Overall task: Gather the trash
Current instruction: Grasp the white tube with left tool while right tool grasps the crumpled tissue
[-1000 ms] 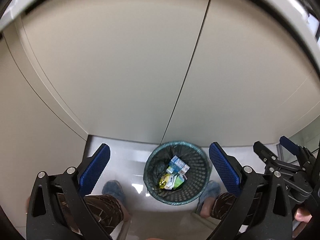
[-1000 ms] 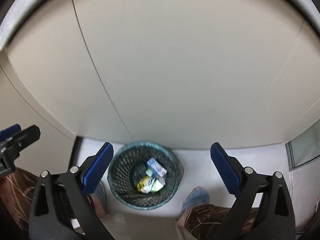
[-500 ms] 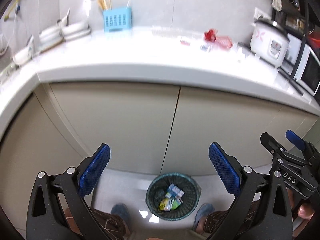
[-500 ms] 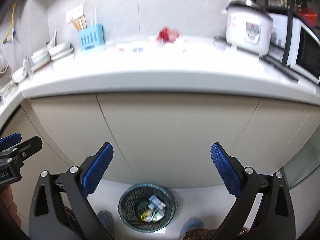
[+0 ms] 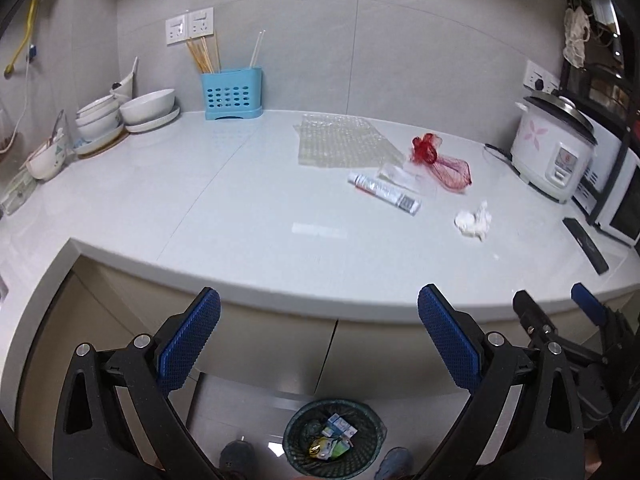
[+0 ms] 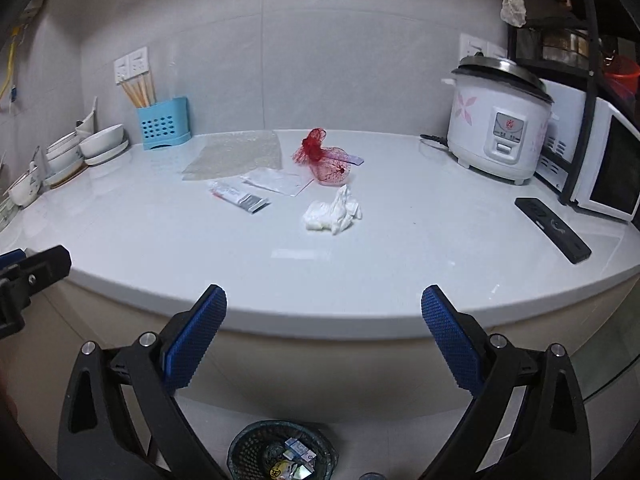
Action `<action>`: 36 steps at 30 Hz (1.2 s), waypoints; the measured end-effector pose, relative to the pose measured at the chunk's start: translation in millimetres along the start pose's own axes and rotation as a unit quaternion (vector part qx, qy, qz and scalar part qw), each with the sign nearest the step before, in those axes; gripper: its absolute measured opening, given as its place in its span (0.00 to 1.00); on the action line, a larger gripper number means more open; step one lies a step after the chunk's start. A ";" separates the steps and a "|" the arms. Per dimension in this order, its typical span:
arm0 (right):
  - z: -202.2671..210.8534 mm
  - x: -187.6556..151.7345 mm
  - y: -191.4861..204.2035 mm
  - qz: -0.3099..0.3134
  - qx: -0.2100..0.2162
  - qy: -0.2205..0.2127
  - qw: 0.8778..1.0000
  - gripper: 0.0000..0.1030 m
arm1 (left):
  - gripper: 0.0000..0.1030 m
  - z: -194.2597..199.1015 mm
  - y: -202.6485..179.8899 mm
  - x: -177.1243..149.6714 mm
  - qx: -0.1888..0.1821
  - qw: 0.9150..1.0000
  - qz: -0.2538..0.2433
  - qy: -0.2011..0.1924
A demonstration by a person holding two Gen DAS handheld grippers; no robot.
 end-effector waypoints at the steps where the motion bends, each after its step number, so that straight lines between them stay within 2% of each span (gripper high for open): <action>1: -10.4 6.4 -1.0 -0.001 0.001 0.006 1.000 0.91 | 0.94 -9.5 -4.3 10.2 0.001 1.000 -0.001 0.004; 5: -51.5 25.1 -7.6 -0.016 0.009 0.031 0.999 0.91 | 0.94 -53.1 -18.4 41.3 0.003 1.000 -0.004 0.020; 11: -104.8 45.4 -15.3 -0.026 -0.003 0.071 0.997 0.91 | 0.94 -121.5 -36.6 72.3 0.015 0.999 -0.011 0.050; 17: -139.9 57.0 -15.1 -0.026 -0.008 0.104 0.994 0.86 | 0.94 -175.9 -46.9 88.9 0.020 0.996 -0.003 0.082; 22: -156.1 57.6 -13.9 -0.037 -0.006 0.125 0.991 0.80 | 0.94 -205.0 -56.9 94.4 0.016 0.994 0.004 0.105; 24: -162.6 56.2 -15.2 -0.043 -0.008 0.134 0.990 0.72 | 0.94 -213.9 -61.1 94.1 0.016 0.994 0.003 0.112; 25: -165.2 55.4 -15.7 -0.043 -0.012 0.136 0.990 0.71 | 0.94 -217.6 -62.7 92.7 0.017 0.993 0.004 0.117; 29: -165.3 58.3 -16.8 -0.039 -0.028 0.127 0.991 0.51 | 0.93 -224.4 -65.2 87.7 0.010 0.991 0.009 0.130; 33: -163.2 59.7 -19.1 -0.043 -0.028 0.128 0.990 0.26 | 0.77 -218.8 -65.9 86.7 0.009 0.991 0.008 0.135; 34: -162.8 59.8 -18.6 -0.043 -0.025 0.128 0.990 0.23 | 0.73 -217.2 -66.7 86.6 0.006 0.991 0.007 0.137; 36: -162.0 59.8 -18.8 -0.046 -0.023 0.128 0.990 0.20 | 0.53 -212.9 -69.7 86.9 0.000 0.990 0.001 0.138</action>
Point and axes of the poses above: each gripper's, at about its wrist camera, not at the fingertips, and z roughly against the way its jaws point, y to its left, x to its top, the point moved 7 cm from there along -z, roughly the way its jaws point, and after that the axes turned 2 degrees about y, right-handed, at the moved point
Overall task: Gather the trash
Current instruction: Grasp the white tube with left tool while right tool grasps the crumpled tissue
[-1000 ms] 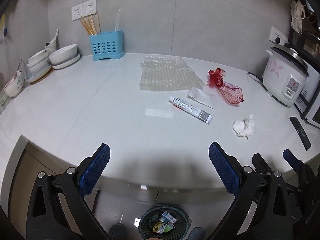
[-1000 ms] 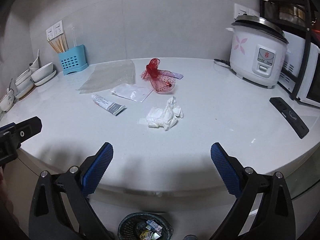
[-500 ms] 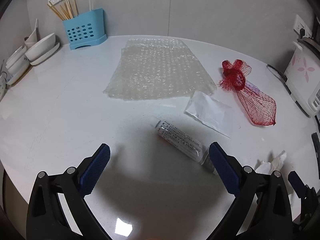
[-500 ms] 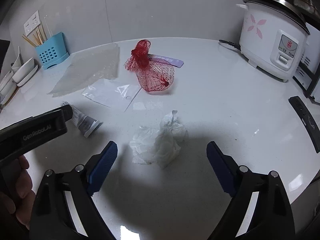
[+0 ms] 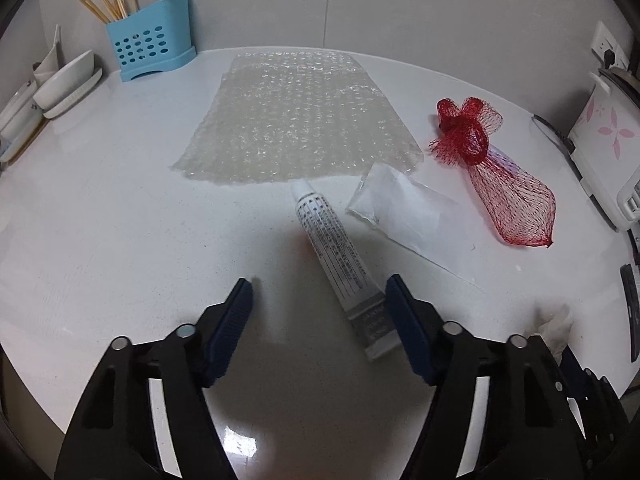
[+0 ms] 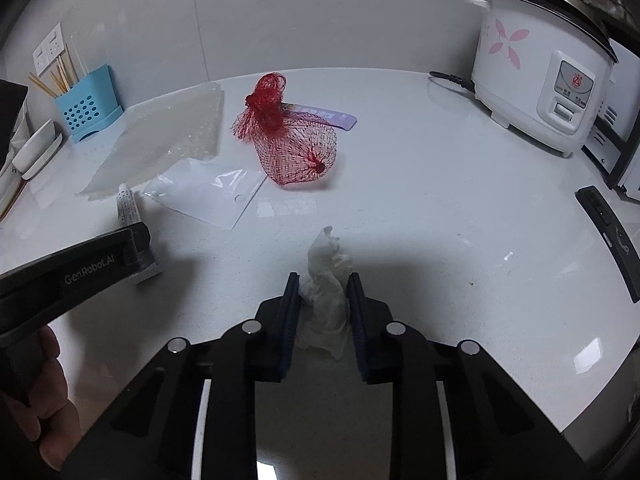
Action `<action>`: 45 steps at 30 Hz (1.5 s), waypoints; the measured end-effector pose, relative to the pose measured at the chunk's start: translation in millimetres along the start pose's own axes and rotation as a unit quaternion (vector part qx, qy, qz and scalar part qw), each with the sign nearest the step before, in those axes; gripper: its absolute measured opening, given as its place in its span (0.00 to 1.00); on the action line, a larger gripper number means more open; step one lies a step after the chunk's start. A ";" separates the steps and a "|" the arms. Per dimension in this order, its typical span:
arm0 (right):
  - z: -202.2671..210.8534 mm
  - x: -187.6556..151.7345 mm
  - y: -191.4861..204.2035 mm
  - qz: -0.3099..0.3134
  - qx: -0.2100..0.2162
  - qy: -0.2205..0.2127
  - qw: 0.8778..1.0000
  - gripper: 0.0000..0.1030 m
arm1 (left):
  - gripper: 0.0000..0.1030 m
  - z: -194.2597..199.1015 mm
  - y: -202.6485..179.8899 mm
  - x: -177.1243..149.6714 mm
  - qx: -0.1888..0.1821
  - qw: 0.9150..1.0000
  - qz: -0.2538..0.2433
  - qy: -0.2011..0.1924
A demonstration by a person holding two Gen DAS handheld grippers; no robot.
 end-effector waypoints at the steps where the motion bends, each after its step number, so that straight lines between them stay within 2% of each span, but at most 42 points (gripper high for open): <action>1: 0.6 -0.3 -0.3 -0.001 0.000 -0.001 1.000 0.18 | 0.47 2.2 -1.9 -0.5 -0.002 1.000 -0.005 0.000; 3: 2.1 -0.7 0.1 0.001 0.000 -0.002 1.000 0.17 | 0.24 4.6 -5.3 -1.1 -0.001 1.000 -0.016 0.004; 4: 2.7 -1.0 0.2 0.002 0.000 -0.002 1.000 0.17 | 0.23 6.4 -6.6 -1.7 -0.001 1.000 -0.021 0.002; 6: 5.1 -2.1 -0.5 0.002 -0.001 -0.004 1.000 0.16 | 0.06 9.9 -7.3 -2.2 0.000 1.000 -0.029 -0.002; 13: 15.9 -2.4 -1.8 0.003 -0.002 -0.014 1.000 0.16 | 0.04 23.5 -7.1 -5.8 -0.007 0.999 -0.044 -0.018; 18: 25.7 -2.3 -3.3 0.007 -0.004 -0.022 1.000 0.16 | 0.06 32.2 -0.3 -3.5 -0.018 0.999 -0.024 -0.021; 19: 27.3 -2.1 -3.7 0.007 -0.005 -0.024 1.000 0.16 | 0.10 35.3 -0.2 -1.6 -0.023 0.999 -0.017 -0.026; 21: 29.8 -1.5 -4.3 0.009 -0.005 -0.029 1.000 0.16 | 0.61 40.1 0.1 2.8 -0.020 0.999 -0.003 -0.037; 22: 30.7 -1.6 -4.5 0.010 -0.005 -0.030 0.999 0.16 | 0.67 41.4 1.0 5.8 -0.013 0.999 0.007 -0.045; 32: 28.6 0.8 -8.5 0.020 -0.005 -0.043 0.999 0.16 | 0.65 4.5 -15.5 16.4 0.018 0.999 0.009 -0.031; 34: 25.9 1.4 -10.8 0.019 -0.005 -0.042 0.999 0.16 | 0.57 -4.0 -16.2 15.4 0.026 0.999 0.009 -0.025; 36: 22.3 1.6 -12.6 0.018 -0.004 -0.040 0.999 0.16 | 0.37 -12.4 -17.8 12.2 0.027 1.000 0.005 -0.012; 38: 19.4 1.9 -14.0 0.017 -0.004 -0.039 0.999 0.16 | 0.22 -12.4 -16.6 11.3 0.048 0.999 -0.004 -0.019; 45: 16.8 -1.4 -15.4 0.013 -0.002 -0.036 0.999 0.16 | 0.22 -7.0 -10.0 6.9 0.024 0.999 -0.005 -0.022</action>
Point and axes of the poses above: each gripper's, at about its wrist camera, not at the fingertips, and z roughly against the way its jaws point, y to its left, x to its top, the point moved 7 cm from there along -z, roughly the way its jaws point, and after that the axes turned 2 degrees about y, right-handed, at the moved point
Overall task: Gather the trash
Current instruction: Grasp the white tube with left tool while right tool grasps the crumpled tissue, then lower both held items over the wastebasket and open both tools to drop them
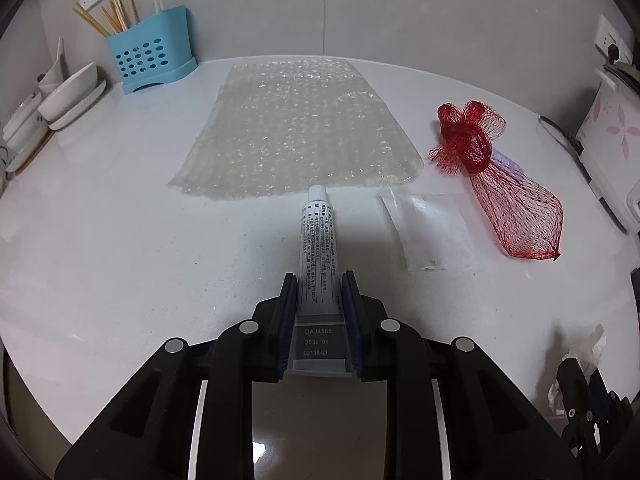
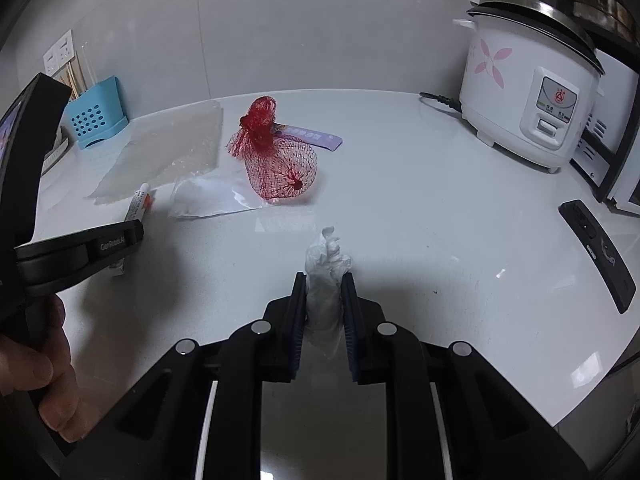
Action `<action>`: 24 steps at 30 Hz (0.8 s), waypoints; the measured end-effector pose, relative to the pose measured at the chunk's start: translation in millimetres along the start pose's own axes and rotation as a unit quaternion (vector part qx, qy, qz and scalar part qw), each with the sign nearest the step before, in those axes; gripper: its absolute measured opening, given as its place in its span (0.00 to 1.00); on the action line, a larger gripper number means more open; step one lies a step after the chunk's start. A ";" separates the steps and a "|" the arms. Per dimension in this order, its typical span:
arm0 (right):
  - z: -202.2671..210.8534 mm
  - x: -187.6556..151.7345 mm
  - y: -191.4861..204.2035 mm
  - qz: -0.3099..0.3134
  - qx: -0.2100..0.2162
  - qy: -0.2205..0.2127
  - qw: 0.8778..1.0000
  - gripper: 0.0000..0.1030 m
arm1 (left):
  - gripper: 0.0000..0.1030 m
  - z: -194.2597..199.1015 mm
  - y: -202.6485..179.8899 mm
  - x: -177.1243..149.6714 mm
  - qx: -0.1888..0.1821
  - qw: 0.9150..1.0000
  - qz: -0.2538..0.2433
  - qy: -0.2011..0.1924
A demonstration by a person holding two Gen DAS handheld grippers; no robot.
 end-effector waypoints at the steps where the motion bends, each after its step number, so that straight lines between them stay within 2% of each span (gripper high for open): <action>1: 1.1 -0.7 0.4 0.001 -0.001 -0.001 1.000 0.16 | 0.22 1.7 0.6 -1.8 -0.002 1.000 -0.002 -0.001; 12: 40.6 -0.3 6.5 0.003 0.000 -0.021 1.000 0.16 | 0.22 49.7 20.1 -24.4 -0.020 0.999 -0.017 -0.027; 16: 62.5 -3.8 9.6 0.005 0.002 -0.032 0.999 0.16 | 0.22 77.7 28.0 -40.6 -0.021 0.998 -0.026 -0.048; 24: 110.9 -26.7 14.7 0.015 0.012 -0.061 0.998 0.16 | 0.22 134.5 43.2 -83.7 -0.057 0.995 -0.029 -0.078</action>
Point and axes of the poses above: each gripper's, at about its wrist camera, not at the fingertips, and z roughly against the way its jaws point, y to its left, x to its top, the point moved 7 cm from there along -z, roughly the way its jaws point, and after that the axes turned 2 degrees about y, right-handed, at the moved point
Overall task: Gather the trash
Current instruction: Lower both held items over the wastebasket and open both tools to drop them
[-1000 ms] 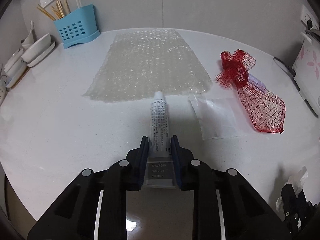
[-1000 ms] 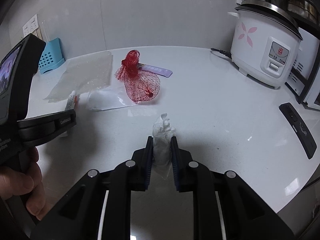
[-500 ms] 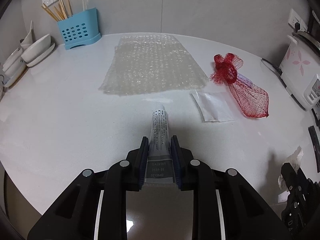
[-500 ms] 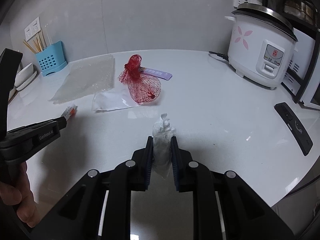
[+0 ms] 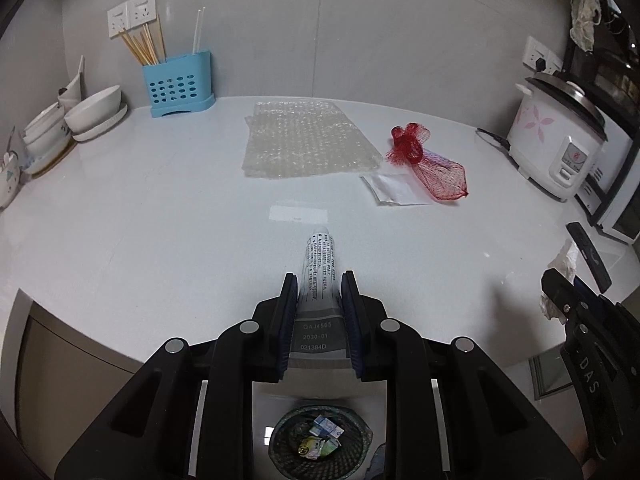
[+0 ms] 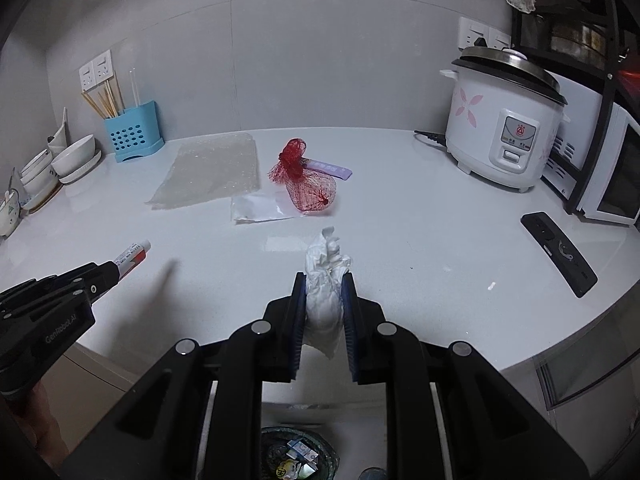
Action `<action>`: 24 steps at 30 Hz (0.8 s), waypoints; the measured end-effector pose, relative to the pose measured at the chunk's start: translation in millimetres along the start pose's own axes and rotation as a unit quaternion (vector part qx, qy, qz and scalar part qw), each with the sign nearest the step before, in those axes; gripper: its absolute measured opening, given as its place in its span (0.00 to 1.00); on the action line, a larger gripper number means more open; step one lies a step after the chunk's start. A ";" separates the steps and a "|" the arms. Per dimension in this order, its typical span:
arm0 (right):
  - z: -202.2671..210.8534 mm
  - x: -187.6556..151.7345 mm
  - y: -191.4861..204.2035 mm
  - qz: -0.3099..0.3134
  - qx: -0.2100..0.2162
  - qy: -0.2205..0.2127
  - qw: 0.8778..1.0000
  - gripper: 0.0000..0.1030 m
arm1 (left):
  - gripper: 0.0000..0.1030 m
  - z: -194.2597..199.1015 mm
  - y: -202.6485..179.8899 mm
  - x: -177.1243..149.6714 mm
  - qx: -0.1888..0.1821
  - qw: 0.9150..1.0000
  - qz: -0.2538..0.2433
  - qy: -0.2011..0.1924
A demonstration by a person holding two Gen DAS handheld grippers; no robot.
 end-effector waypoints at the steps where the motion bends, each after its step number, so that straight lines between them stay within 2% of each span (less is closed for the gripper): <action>1: 6.4 -4.3 0.6 0.003 0.002 -0.006 1.000 0.16 | 0.22 9.0 1.1 -6.3 -0.005 1.000 0.000 -0.006; 9: 58.4 -45.9 9.2 0.017 0.029 -0.035 0.999 0.16 | 0.22 60.7 1.8 -57.4 -0.029 0.999 -0.008 -0.038; 14: 84.4 -73.7 13.9 0.018 0.057 -0.045 0.997 0.16 | 0.22 84.1 7.4 -90.8 -0.029 0.998 -0.011 -0.055; 20: 99.1 -109.4 24.5 0.021 0.084 -0.047 0.995 0.16 | 0.22 91.7 19.2 -141.8 -0.029 0.998 -0.010 -0.051; 24: 100.4 -140.0 34.2 0.022 0.100 -0.041 0.994 0.16 | 0.22 89.4 28.2 -172.2 -0.014 0.999 -0.015 -0.051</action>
Point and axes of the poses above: each gripper's, at about its wrist camera, not at the fingertips, and z roughly against the way its jaws point, y to its left, x to its top, the point moved 7 cm from there along -z, roughly the way its jaws point, and after that the axes turned 2 degrees about y, right-handed, at the moved point
